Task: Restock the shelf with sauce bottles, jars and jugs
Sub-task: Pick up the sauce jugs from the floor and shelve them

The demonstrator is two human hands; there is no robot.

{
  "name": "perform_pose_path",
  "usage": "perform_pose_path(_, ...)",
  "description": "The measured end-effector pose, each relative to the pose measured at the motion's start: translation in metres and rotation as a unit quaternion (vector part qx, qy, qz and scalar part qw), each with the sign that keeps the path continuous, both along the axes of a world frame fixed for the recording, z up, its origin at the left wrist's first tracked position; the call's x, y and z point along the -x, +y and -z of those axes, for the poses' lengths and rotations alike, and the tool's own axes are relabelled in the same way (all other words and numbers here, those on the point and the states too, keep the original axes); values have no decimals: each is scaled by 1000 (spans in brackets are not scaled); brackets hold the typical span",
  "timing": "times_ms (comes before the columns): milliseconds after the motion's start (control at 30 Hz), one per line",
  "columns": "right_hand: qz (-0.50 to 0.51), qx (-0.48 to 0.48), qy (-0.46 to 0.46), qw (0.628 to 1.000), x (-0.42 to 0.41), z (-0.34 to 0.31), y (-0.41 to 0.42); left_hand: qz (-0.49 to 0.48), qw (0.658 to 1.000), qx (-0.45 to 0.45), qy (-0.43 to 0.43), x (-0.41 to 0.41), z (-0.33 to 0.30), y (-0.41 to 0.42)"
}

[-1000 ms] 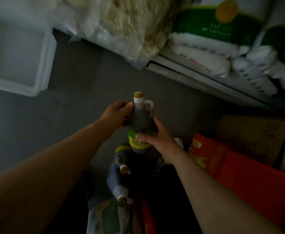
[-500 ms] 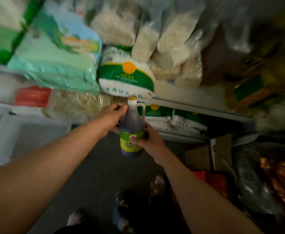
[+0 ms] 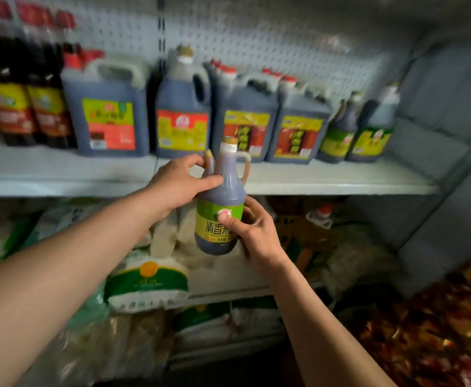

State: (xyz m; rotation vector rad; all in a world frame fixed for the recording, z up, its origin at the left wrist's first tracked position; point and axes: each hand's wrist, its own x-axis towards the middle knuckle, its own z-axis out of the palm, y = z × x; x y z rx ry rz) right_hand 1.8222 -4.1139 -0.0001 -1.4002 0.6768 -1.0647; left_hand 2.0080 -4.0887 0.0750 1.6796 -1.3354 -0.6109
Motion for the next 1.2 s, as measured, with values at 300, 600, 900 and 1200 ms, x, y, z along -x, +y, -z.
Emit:
perform_pose_path(300, 67, 83, -27, 994, 103, -98, -106, 97, 993, 73, 13, 106, -98, -109)
perform_pose_path(600, 112, 73, -22, 991, 217, -98, -223, 107, 989, 69, -81, 228, -108, -232)
perform_pose_path(900, 71, 49, -1, 996, 257, -74, -315, 76, 987, 60, -130, 270, -83, -312)
perform_pose_path(1200, 5, 26, 14, 1000, 266, -52, -350, 72, 984, 61, -149, 271, -69, -328)
